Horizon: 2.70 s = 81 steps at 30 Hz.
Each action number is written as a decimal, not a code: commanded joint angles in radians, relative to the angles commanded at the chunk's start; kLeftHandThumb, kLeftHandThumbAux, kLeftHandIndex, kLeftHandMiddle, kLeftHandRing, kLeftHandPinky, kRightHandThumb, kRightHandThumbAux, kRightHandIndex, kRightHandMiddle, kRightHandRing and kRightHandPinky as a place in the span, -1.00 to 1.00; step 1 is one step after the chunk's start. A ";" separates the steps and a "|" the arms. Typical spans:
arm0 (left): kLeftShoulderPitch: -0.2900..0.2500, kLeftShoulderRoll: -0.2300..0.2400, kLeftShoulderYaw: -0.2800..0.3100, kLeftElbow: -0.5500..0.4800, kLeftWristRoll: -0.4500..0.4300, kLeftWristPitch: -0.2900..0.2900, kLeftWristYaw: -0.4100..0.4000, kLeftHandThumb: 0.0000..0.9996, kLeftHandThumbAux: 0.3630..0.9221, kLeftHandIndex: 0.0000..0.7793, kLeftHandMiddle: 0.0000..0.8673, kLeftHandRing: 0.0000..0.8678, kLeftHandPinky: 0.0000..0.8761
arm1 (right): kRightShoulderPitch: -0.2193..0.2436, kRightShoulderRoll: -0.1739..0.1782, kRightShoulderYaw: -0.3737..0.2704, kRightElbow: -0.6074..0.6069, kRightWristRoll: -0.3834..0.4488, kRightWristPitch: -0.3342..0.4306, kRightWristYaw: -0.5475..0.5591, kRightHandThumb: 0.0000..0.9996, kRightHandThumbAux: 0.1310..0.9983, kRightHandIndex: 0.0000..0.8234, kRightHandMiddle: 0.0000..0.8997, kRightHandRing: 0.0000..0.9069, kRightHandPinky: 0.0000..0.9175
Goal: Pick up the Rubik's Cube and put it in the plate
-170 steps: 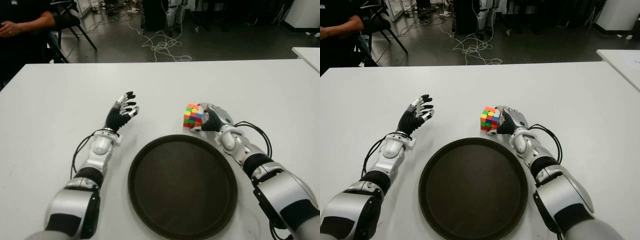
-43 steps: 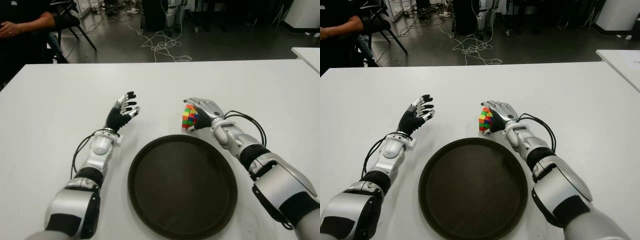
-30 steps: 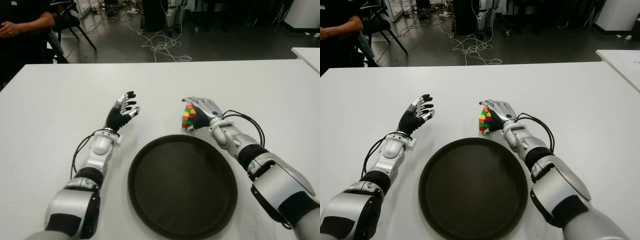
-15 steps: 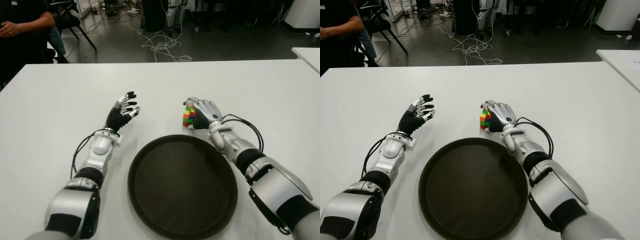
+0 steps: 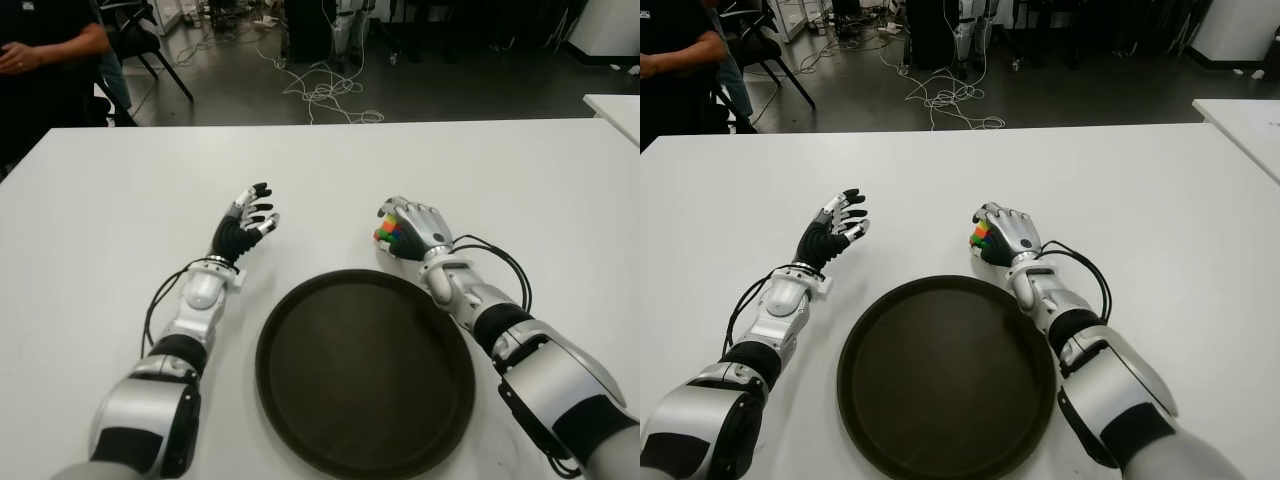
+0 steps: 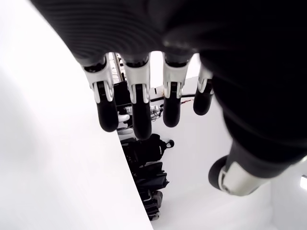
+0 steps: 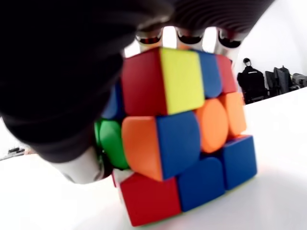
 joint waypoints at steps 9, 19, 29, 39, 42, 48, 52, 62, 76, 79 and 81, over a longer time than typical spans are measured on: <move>0.003 0.001 0.002 -0.001 0.004 -0.009 0.000 -0.89 0.05 -0.72 -0.62 -0.59 -0.56 | 0.005 -0.003 -0.015 -0.006 0.000 -0.023 -0.013 0.36 0.40 -0.04 -0.25 -0.18 -0.10; 0.004 0.000 0.005 -0.001 0.001 -0.011 0.002 -0.89 0.10 -0.71 -0.61 -0.57 -0.54 | 0.008 -0.007 -0.035 -0.007 -0.003 -0.049 -0.030 0.37 0.40 -0.03 -0.22 -0.15 -0.08; 0.005 -0.001 0.004 -0.003 0.000 -0.011 -0.005 -0.84 0.12 -0.72 -0.64 -0.59 -0.52 | 0.010 -0.012 -0.040 -0.007 -0.005 -0.059 -0.042 0.37 0.40 -0.04 -0.23 -0.16 -0.07; 0.006 -0.004 0.005 -0.002 -0.002 -0.010 -0.006 -0.87 0.16 -0.70 -0.60 -0.55 -0.49 | 0.009 -0.018 -0.042 -0.007 -0.005 -0.072 -0.046 0.37 0.40 -0.03 -0.22 -0.14 -0.06; 0.006 -0.005 0.005 -0.003 -0.001 -0.013 -0.005 -0.89 0.15 -0.70 -0.60 -0.56 -0.52 | 0.007 -0.022 -0.044 -0.011 -0.003 -0.075 -0.047 0.37 0.40 -0.03 -0.23 -0.17 -0.09; 0.007 -0.006 0.005 -0.003 -0.001 -0.013 -0.002 -0.91 0.13 -0.71 -0.63 -0.59 -0.59 | 0.006 -0.035 -0.056 -0.023 0.002 -0.098 -0.070 0.37 0.40 -0.03 -0.23 -0.20 -0.14; 0.007 -0.005 0.006 -0.003 -0.002 -0.012 -0.003 -0.93 0.13 -0.73 -0.65 -0.61 -0.60 | 0.005 -0.050 -0.070 -0.042 0.006 -0.127 -0.092 0.37 0.40 -0.03 -0.23 -0.21 -0.16; 0.000 -0.005 0.011 0.002 -0.006 0.001 -0.005 -0.90 0.02 -0.69 -0.61 -0.57 -0.54 | 0.064 -0.148 -0.130 -0.301 -0.001 -0.240 -0.190 0.36 0.41 -0.02 -0.16 -0.17 -0.15; -0.001 -0.005 0.011 0.004 -0.003 -0.003 0.002 -0.89 0.17 -0.69 -0.58 -0.57 -0.58 | 0.179 -0.203 -0.221 -0.635 0.027 -0.292 -0.171 0.38 0.41 -0.02 -0.02 0.03 0.10; -0.001 -0.004 0.009 0.002 -0.002 -0.003 0.002 -0.89 0.21 -0.69 -0.59 -0.57 -0.59 | 0.201 -0.208 -0.244 -0.687 0.041 -0.297 -0.145 0.38 0.41 -0.02 -0.01 0.05 0.12; -0.001 -0.004 0.009 0.002 -0.002 -0.003 0.001 -0.89 0.23 -0.69 -0.58 -0.57 -0.59 | 0.213 -0.209 -0.257 -0.716 0.047 -0.297 -0.128 0.39 0.40 -0.02 -0.02 0.04 0.13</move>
